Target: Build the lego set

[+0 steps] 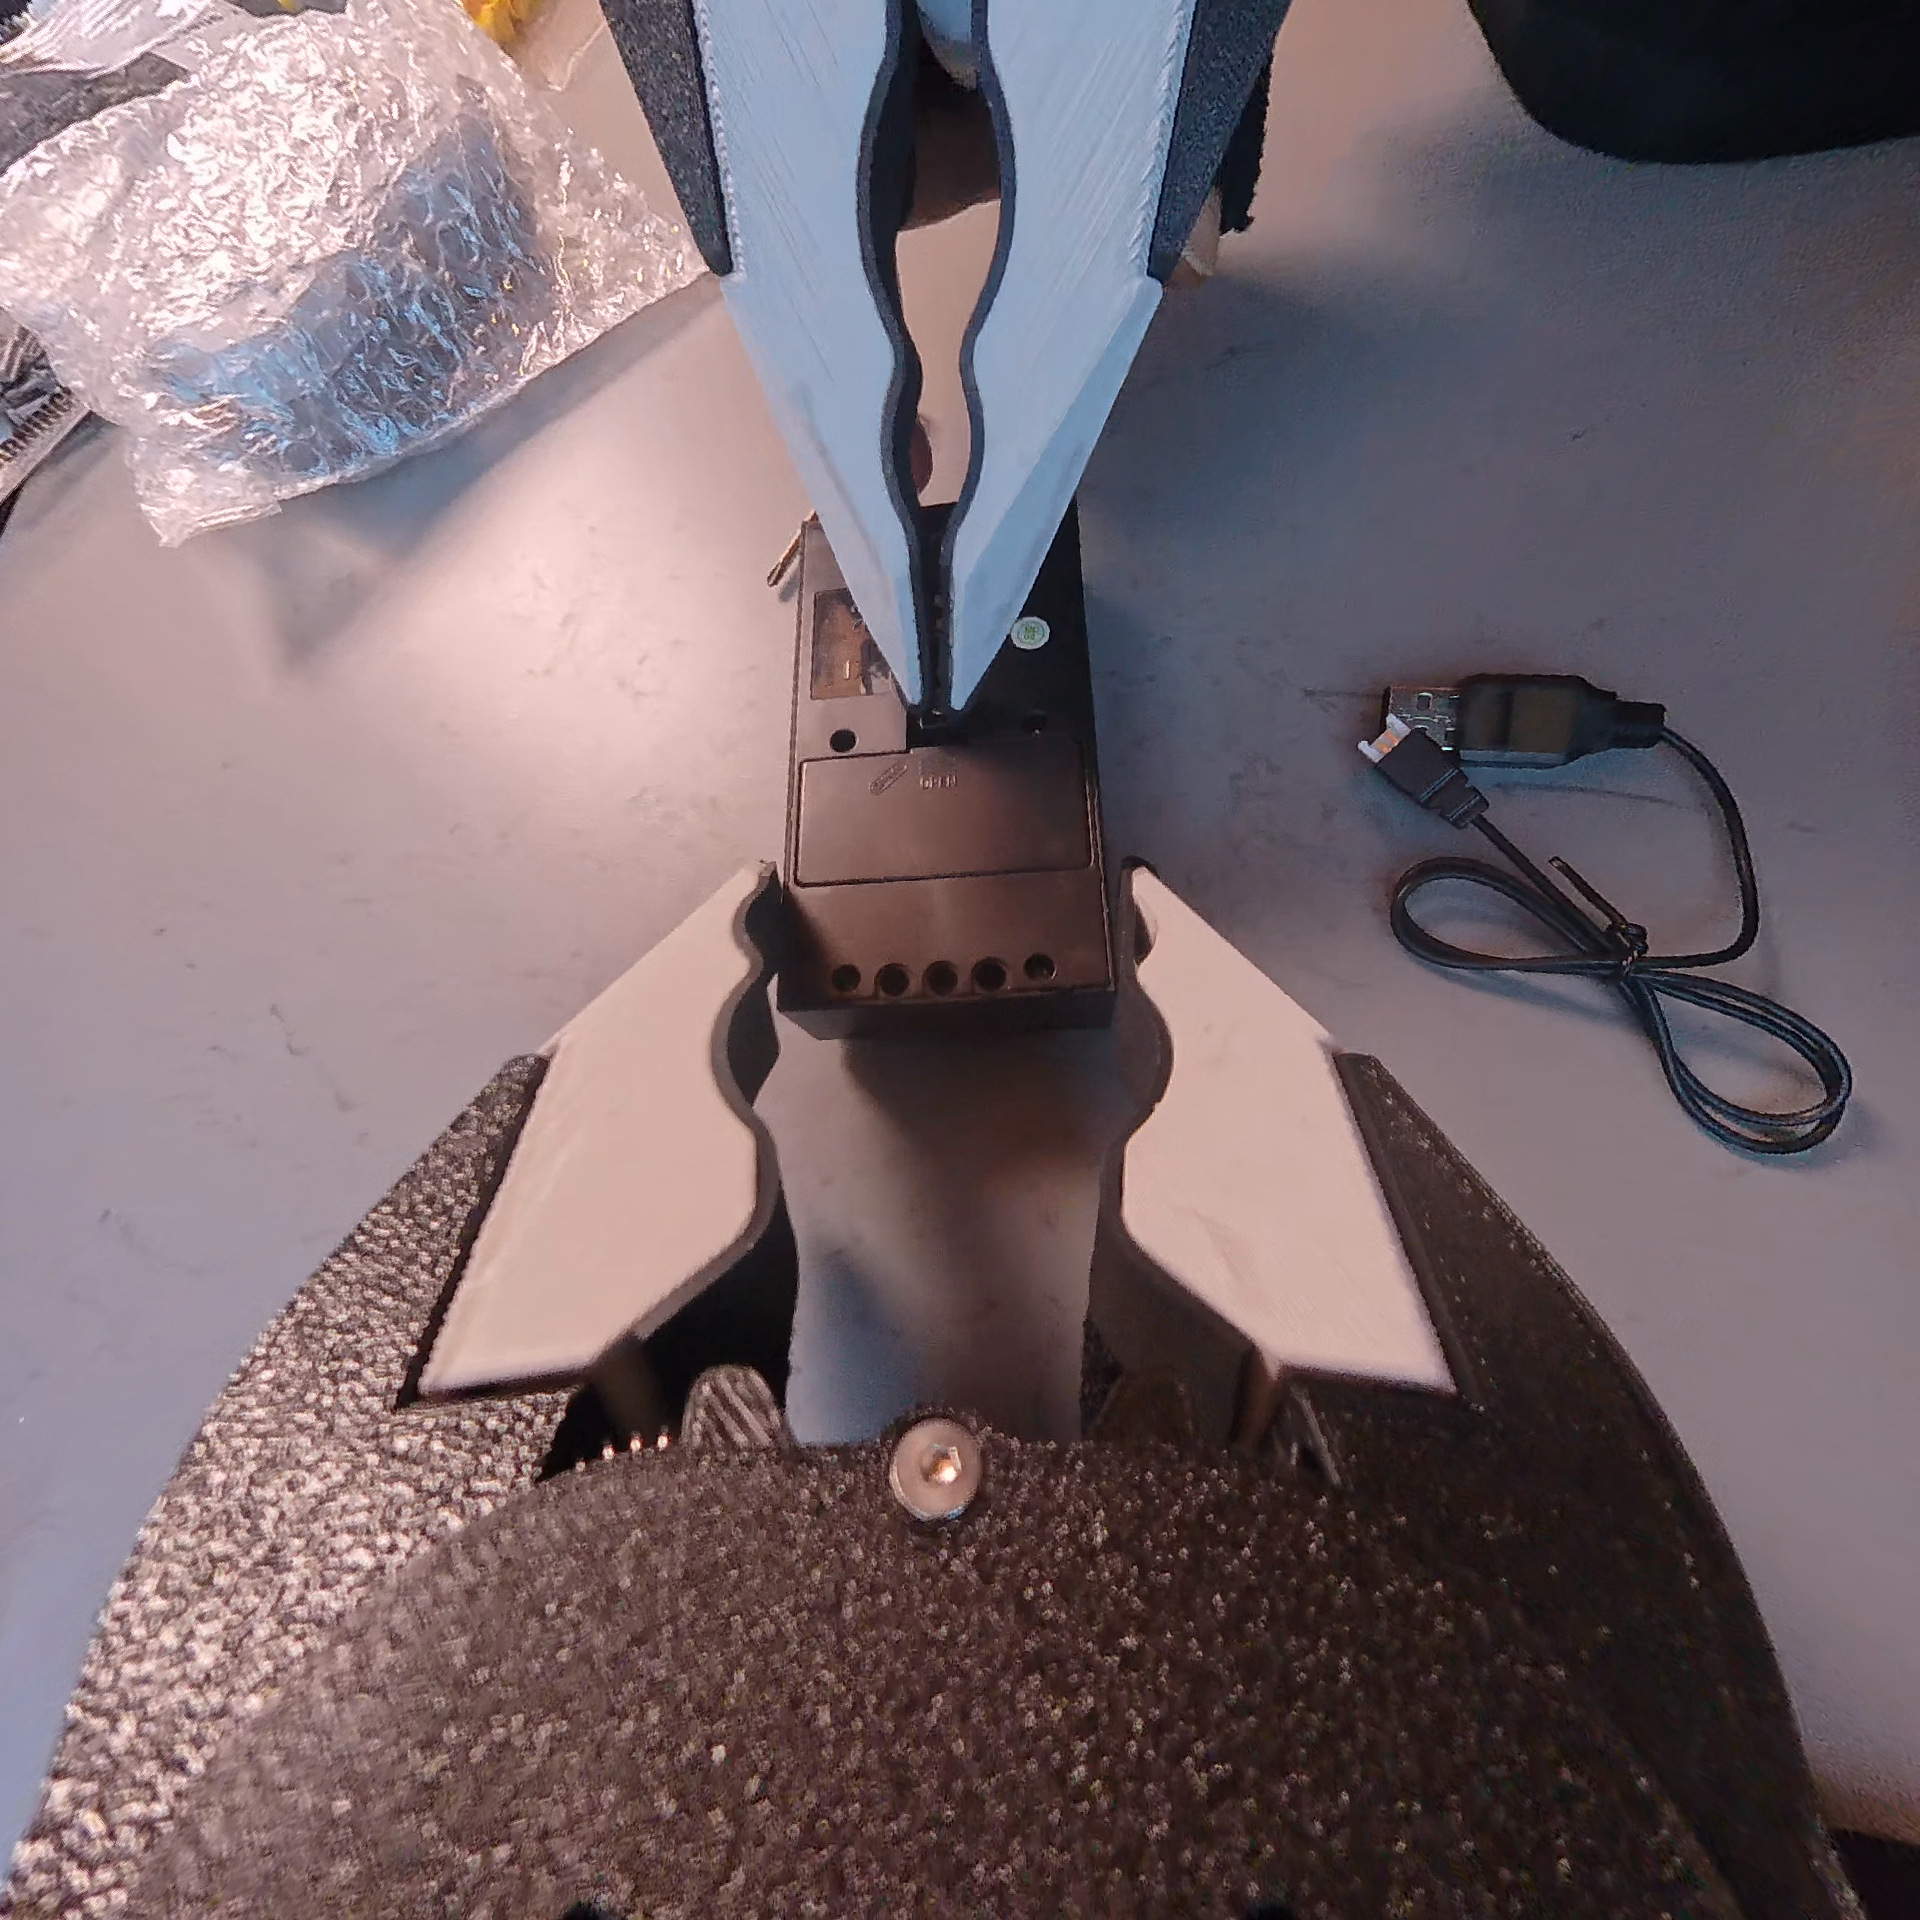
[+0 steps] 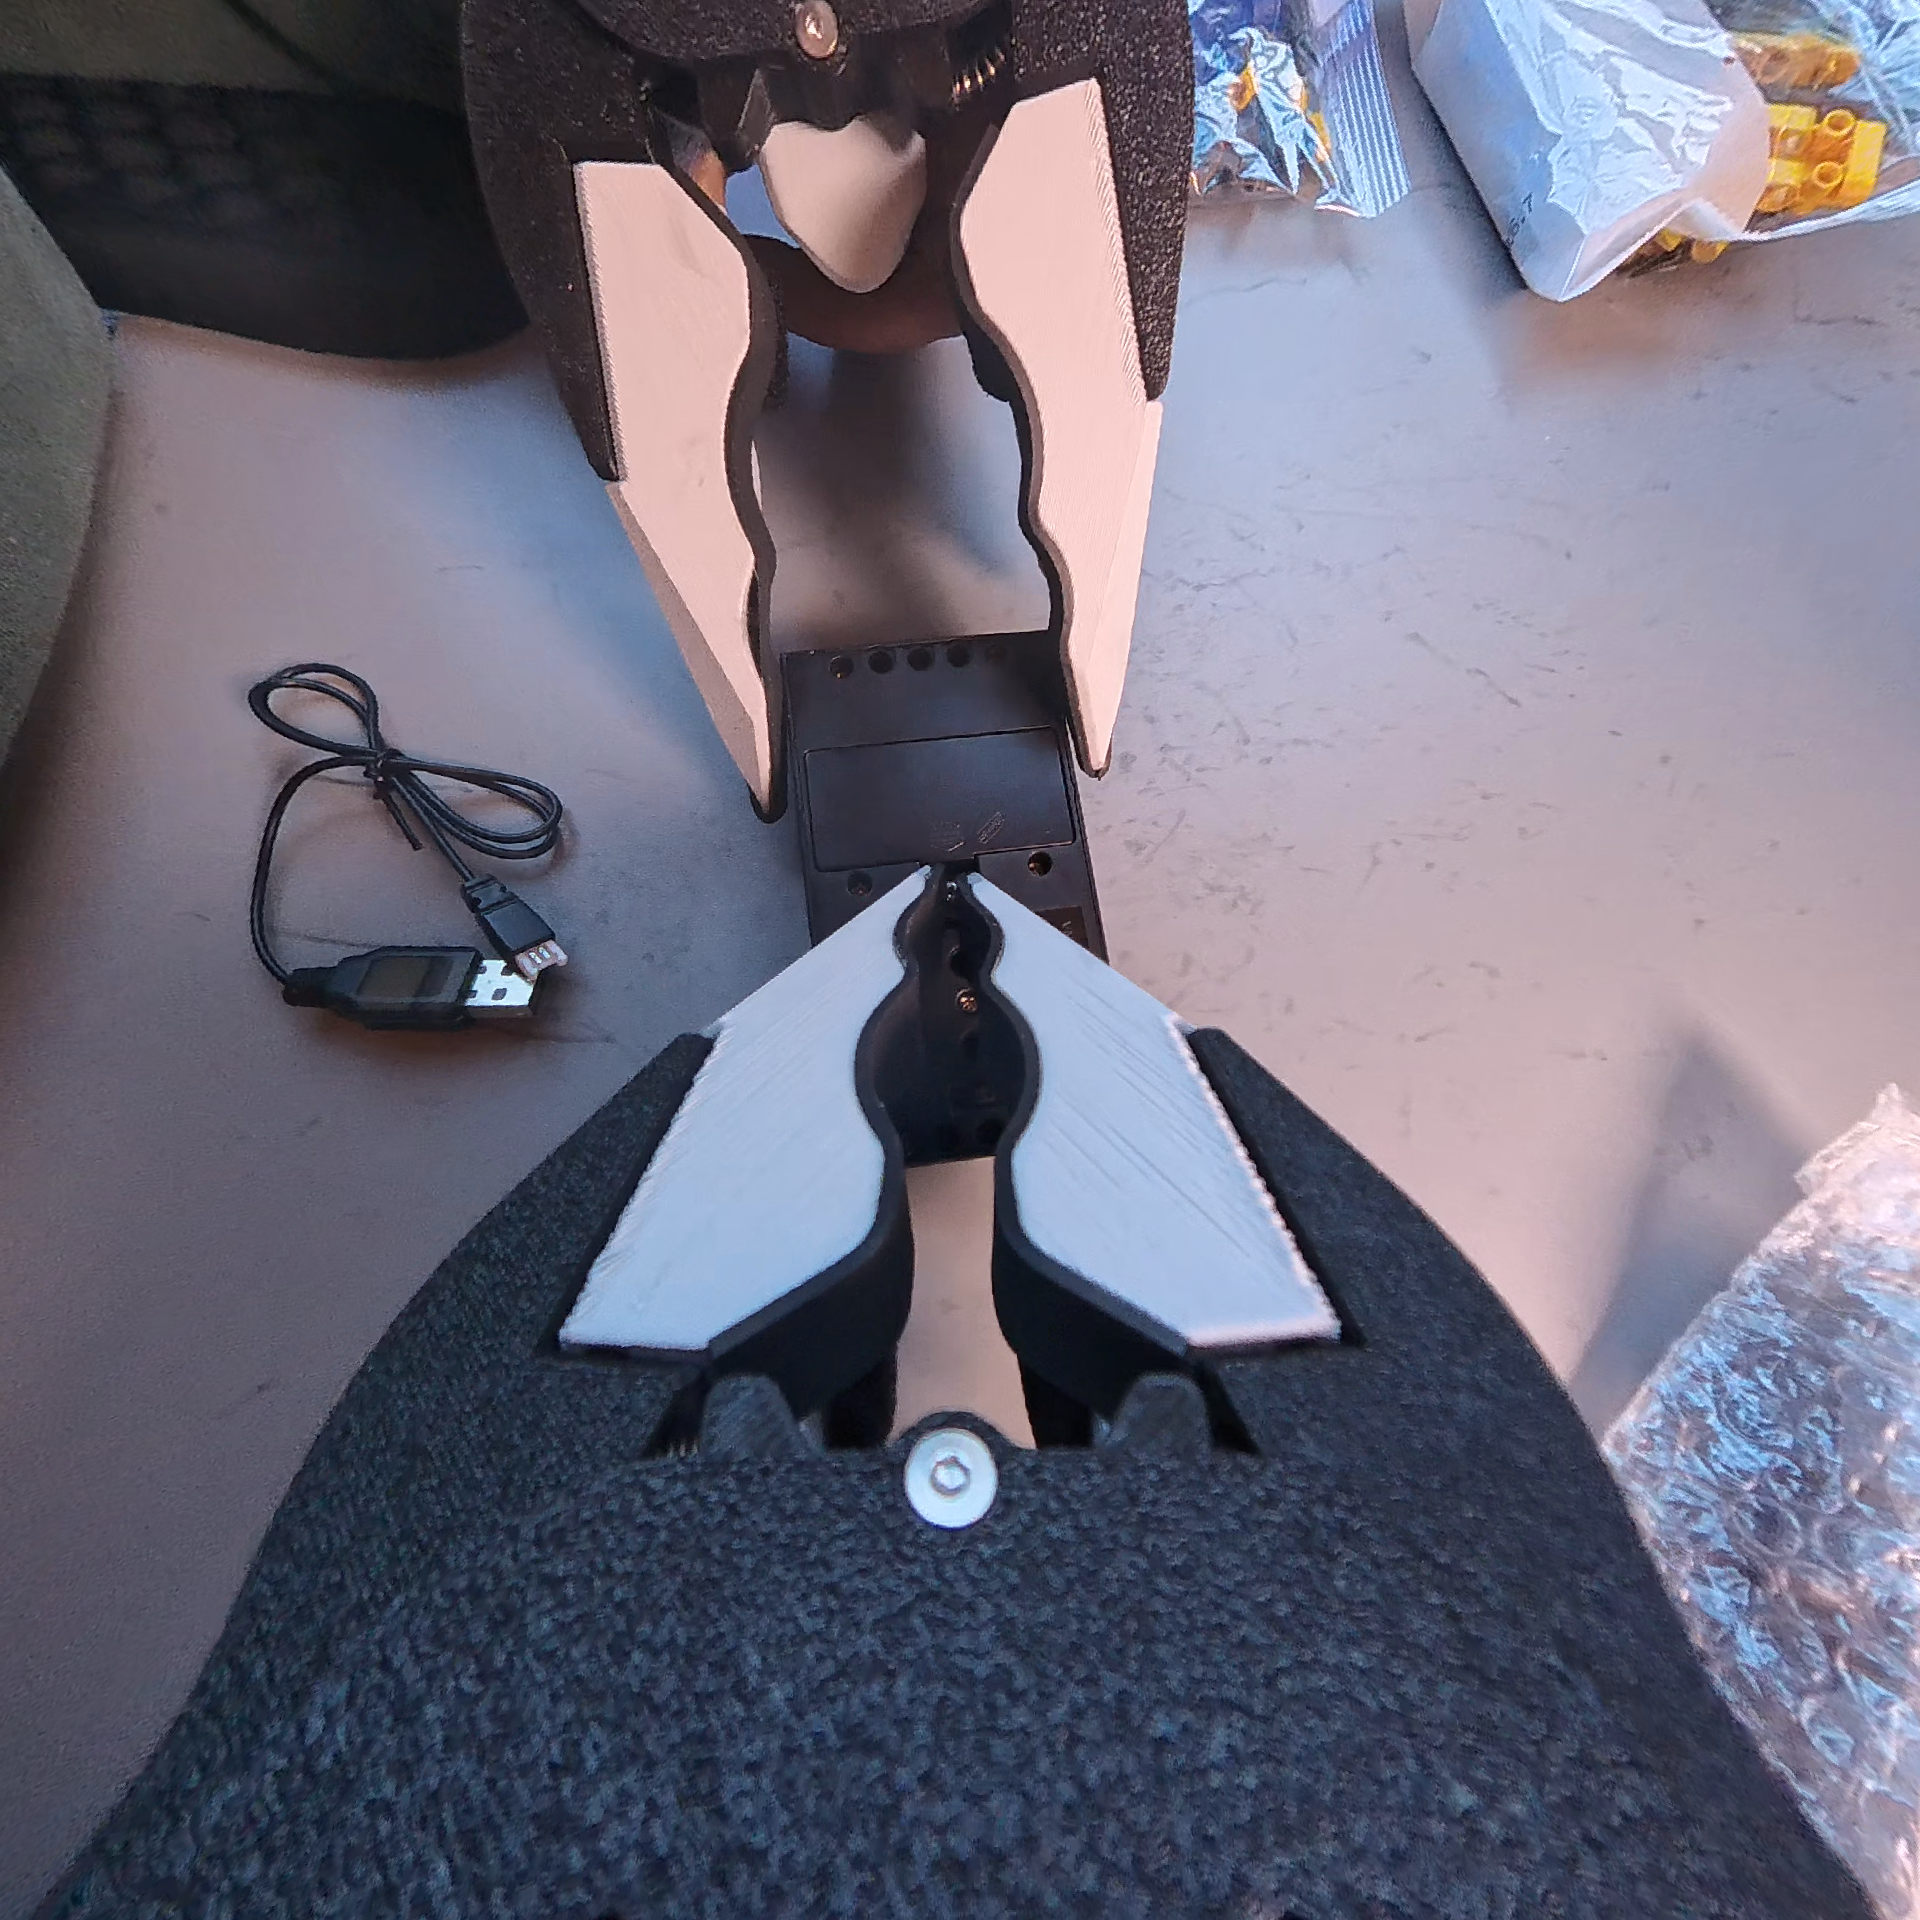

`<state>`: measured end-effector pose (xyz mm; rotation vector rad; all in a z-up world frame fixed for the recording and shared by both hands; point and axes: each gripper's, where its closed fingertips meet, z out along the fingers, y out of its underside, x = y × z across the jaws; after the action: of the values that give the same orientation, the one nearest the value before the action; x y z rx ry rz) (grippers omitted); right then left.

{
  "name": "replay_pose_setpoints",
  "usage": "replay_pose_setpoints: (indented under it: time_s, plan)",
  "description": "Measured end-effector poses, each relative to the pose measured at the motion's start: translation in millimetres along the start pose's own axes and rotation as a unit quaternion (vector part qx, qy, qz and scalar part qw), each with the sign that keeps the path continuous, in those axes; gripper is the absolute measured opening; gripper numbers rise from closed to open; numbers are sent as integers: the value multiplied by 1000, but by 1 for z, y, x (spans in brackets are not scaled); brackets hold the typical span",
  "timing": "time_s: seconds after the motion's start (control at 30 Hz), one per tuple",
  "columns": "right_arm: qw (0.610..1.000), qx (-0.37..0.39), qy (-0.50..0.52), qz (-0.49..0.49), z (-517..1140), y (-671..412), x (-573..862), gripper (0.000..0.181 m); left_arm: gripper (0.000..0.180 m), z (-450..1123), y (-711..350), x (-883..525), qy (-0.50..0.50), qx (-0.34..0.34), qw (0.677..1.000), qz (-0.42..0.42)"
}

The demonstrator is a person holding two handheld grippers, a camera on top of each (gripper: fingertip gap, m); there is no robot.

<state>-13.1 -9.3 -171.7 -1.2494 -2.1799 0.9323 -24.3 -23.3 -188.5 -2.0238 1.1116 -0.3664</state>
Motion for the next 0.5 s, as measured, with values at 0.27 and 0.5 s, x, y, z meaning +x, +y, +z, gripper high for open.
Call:
replay_pose_setpoints:
  time_s: [0.27,0.5]
  plan:
    - [996,73,-25,43,-16,-15,5,0,63,3,4,2,4,-14,1000,5]
    - [999,15,-25,21,0,2,-1,1,63,1,2,2,4,-9,1000,6]
